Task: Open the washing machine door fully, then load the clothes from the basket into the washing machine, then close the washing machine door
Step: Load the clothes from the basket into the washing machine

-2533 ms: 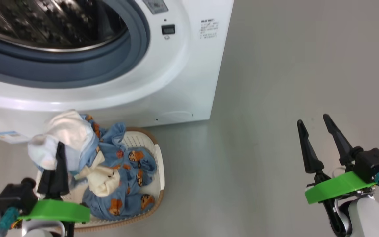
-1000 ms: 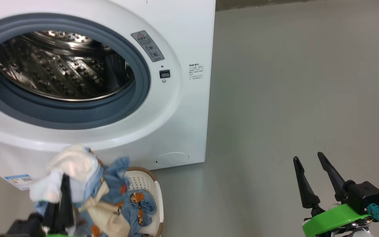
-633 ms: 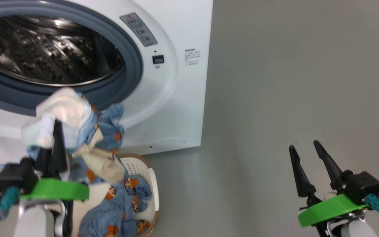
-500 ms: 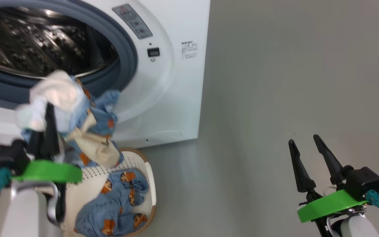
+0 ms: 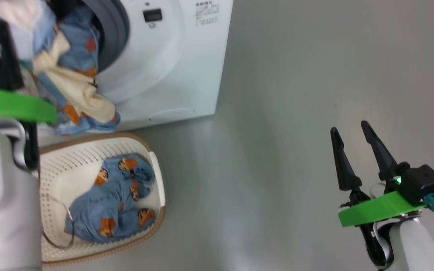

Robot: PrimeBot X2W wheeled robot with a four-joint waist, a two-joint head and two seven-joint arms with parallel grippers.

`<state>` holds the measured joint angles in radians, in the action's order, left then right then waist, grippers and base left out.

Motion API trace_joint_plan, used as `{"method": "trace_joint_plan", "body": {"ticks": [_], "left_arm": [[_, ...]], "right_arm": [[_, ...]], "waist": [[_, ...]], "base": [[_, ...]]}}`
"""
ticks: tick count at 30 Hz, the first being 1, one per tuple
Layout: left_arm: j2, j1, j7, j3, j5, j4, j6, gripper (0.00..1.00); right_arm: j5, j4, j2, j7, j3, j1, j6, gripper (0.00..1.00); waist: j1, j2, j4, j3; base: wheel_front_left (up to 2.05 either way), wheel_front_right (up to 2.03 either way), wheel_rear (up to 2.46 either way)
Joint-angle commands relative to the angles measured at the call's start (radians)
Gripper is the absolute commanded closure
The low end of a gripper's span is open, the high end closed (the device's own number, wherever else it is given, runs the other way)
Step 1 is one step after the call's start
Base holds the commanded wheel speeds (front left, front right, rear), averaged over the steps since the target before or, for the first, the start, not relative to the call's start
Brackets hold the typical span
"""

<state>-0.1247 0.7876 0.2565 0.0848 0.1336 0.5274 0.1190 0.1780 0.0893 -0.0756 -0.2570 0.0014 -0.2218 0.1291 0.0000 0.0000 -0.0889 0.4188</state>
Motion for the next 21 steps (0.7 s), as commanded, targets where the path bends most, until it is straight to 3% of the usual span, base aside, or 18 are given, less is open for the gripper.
{"method": "trace_joint_plan", "body": {"ticks": [1, 8, 15, 21], "left_arm": [[-0.051, 0.054, 0.005, 0.024, -0.003, -0.002, 0.004, 1.0], [-0.077, 0.256, 0.004, 0.004, 0.001, 0.17, 0.006, 1.0], [-0.109, 0.44, -0.102, -0.021, 0.042, 0.363, 0.01, 1.0], [-0.132, 0.546, -0.158, -0.074, 0.093, 0.434, 0.011, 1.0]], "right_arm": [[-0.008, -0.027, 0.003, -0.005, 0.028, -0.016, 0.002, 0.0], [-0.006, -0.028, 0.01, -0.005, 0.049, -0.05, 0.002, 0.0], [0.003, -0.008, 0.015, -0.005, 0.097, -0.065, 0.002, 0.0], [0.005, -0.006, 0.019, -0.005, 0.109, -0.063, 0.002, 0.0]], "waist": [[0.0, 0.0, -0.016, 0.088], [0.0, 0.0, -0.023, 0.173], [0.0, 0.0, -0.039, 0.245], [0.0, 0.0, -0.043, 0.304]], "base": [[0.0, 0.0, 0.0], [0.0, 0.0, 0.0], [0.0, 0.0, 0.0], [0.0, 0.0, 0.0]]}}
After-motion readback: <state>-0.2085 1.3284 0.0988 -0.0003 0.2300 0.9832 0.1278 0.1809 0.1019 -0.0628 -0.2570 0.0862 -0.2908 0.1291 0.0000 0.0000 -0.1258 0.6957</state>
